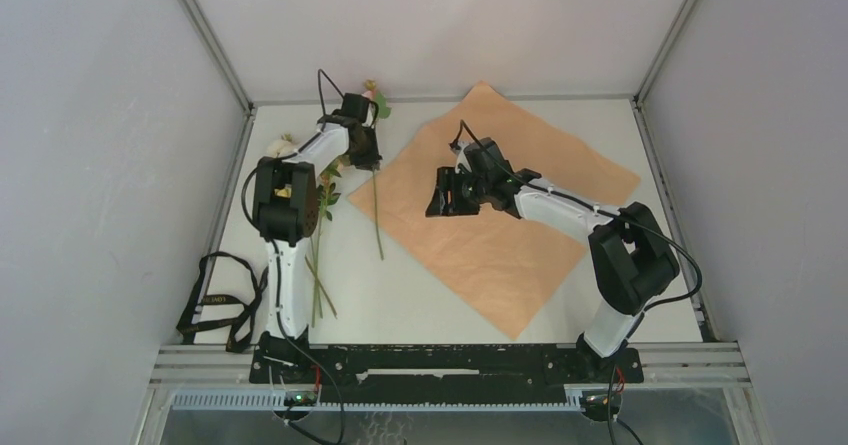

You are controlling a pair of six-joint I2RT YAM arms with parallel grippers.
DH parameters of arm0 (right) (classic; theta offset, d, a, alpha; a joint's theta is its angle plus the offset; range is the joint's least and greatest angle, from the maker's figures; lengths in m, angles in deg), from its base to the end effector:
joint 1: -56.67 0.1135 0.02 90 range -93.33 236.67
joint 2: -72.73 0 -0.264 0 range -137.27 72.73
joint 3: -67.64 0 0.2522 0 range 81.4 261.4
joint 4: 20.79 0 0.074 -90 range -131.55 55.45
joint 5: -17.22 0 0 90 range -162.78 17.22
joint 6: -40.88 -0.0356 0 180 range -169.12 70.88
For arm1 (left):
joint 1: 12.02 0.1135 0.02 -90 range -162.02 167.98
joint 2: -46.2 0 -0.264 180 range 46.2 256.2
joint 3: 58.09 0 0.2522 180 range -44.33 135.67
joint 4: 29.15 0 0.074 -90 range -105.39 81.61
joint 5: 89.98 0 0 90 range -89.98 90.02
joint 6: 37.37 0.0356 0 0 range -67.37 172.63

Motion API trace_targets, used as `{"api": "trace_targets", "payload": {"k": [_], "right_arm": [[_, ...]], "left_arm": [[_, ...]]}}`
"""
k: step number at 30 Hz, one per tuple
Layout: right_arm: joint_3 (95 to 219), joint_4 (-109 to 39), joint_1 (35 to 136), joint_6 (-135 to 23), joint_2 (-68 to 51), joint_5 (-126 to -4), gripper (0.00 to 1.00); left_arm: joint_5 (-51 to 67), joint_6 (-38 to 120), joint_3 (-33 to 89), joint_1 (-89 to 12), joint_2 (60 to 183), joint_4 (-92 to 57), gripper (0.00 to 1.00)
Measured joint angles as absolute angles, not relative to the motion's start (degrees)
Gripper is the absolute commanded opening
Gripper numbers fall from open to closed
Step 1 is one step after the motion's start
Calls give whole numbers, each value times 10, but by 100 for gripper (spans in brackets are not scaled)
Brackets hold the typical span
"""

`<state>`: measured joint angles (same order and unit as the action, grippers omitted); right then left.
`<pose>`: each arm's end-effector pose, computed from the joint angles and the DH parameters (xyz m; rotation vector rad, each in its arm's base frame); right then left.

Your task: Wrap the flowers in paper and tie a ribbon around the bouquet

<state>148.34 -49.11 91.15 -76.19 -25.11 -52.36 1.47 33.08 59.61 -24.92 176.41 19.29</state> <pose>0.2999 0.2210 0.2242 -0.3452 2.4800 0.9097 0.4773 -0.1102 0.1647 -0.1452 2.6488 -0.2243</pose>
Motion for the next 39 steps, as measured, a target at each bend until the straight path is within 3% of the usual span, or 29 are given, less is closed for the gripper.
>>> {"api": "trace_targets", "payload": {"k": [2,10,13,15,16,17,21,26,28,29,30,31,32,33,36,37,39], "right_arm": [[1483,-491,908,-762,-252,-523,63],[1483,-489,904,-754,-252,-511,64],[1483,-469,907,-750,-252,-487,70],[1483,-441,912,-750,-252,-466,84],[1483,-420,914,-754,-252,-453,96],[1483,-395,916,-763,-252,-439,99],[1483,-264,929,-815,-252,-396,99],[1511,-154,937,-865,-291,-376,100],[1532,-130,939,-880,-322,-369,92],[1542,-124,941,-885,-337,-367,78],[1548,-122,943,-887,-348,-367,54],[1552,-122,945,-889,-358,-367,17],[1554,-123,947,-891,-365,-367,0],[1555,-127,948,-891,-369,-367,0],[1560,-155,946,-896,-367,-372,0],[1561,-171,945,-889,-364,-379,0],[1561,-228,932,-871,-356,-401,0]], "left_arm": [[17,325,614,-249,1769,199,0],[53,290,552,-224,1701,203,0],[77,278,514,-208,1625,195,0],[94,269,489,-200,1561,177,0],[101,265,473,-200,1526,161,0],[110,260,453,-203,1484,142,0],[140,246,407,-241,1387,95,0],[183,228,383,-282,1370,70,0],[185,225,370,-291,1370,70,0],[185,225,367,-294,1370,71,0],[187,224,364,-296,1370,72,0],[190,221,363,-299,1370,71,0],[193,220,363,-301,1370,70,0],[197,220,363,-302,1370,69,2],[192,229,357,-303,1370,67,53],[187,237,357,-302,1368,71,64],[161,258,357,-299,1362,89,70]]}}
